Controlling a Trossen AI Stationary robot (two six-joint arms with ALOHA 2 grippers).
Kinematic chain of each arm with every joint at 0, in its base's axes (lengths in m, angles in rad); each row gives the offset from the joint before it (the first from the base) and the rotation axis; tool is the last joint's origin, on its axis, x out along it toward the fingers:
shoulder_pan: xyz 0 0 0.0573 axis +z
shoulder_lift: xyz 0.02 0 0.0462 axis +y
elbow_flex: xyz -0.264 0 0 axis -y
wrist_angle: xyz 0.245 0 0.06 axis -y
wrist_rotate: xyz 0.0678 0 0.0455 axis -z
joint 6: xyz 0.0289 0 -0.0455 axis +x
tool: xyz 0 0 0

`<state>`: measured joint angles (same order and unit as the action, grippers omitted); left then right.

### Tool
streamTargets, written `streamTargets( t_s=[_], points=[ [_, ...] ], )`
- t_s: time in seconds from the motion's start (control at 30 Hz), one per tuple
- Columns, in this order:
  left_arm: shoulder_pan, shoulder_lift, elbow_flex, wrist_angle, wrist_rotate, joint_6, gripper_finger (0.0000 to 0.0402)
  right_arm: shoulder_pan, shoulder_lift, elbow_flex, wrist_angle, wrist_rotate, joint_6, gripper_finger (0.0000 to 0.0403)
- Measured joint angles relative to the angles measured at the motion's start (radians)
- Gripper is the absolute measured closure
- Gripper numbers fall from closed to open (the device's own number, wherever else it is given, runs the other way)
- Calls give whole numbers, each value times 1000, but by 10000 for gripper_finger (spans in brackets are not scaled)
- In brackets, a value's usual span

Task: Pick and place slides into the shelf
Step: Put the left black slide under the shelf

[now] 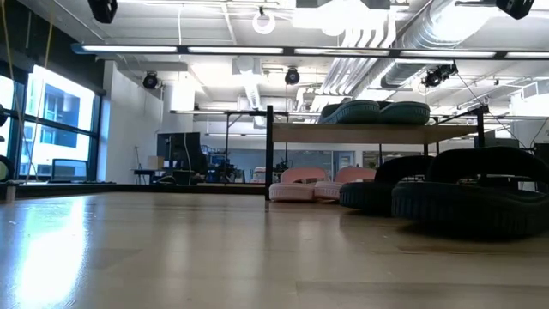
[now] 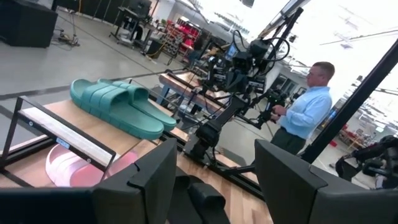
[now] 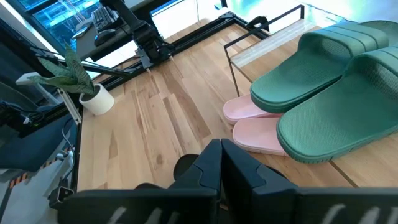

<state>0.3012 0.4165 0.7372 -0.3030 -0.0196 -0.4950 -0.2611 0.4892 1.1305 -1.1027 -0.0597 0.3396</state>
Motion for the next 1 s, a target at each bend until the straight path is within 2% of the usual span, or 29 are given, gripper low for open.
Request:
streamTargets(
  t_s=[1.0],
  points=[
    [0,0,0,1,0,20,204,0,0,0,0,0,0,401]
  ],
)
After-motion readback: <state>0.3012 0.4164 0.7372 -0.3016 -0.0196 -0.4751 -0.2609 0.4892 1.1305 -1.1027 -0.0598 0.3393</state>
